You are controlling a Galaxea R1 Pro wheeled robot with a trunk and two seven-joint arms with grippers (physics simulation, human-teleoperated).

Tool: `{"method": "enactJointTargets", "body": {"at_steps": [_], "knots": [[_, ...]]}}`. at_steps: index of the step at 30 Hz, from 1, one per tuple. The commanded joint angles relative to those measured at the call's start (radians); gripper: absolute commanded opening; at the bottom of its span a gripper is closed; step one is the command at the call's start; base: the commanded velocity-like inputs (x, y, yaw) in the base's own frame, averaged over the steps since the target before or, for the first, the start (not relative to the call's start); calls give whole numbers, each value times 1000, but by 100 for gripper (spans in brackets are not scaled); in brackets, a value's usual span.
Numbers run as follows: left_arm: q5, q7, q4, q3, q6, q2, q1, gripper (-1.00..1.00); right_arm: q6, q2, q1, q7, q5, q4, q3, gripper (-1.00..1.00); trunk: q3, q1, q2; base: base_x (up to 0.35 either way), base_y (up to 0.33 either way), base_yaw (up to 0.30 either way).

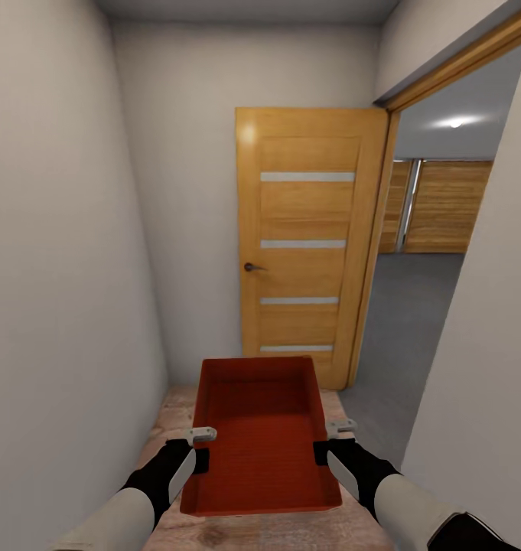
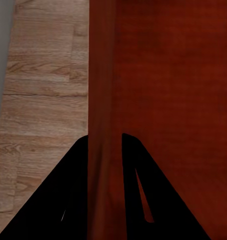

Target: Move the two storage containers from the living room to the garage. In the garage, place one container on the floor and stack the other container on top of it (either order is fine).

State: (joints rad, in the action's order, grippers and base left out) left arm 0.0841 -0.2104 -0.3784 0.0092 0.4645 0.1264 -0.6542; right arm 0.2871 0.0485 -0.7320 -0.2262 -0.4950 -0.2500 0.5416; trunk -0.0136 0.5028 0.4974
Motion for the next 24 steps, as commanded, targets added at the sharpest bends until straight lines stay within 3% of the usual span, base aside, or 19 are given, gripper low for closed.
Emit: {"method": "enactJointTargets", "body": {"at_steps": [1,19,24], "knots": [[-12,-11,16,-6,8,-47,1,-100,-25,-1,-1,-7,6,-5,8,-100,0,1,1,323,0,0],[-12,-12,15,-6,7,-46,1,-100,-25,-1,-1,-7,6,-5,8,-100,0,1,1,322,0,0],[-12,-12,15,-7,7,-45,1,-100,-25,-1,-1,-8,6,-5,8,-100,0,1,1,128,0,0]]}}
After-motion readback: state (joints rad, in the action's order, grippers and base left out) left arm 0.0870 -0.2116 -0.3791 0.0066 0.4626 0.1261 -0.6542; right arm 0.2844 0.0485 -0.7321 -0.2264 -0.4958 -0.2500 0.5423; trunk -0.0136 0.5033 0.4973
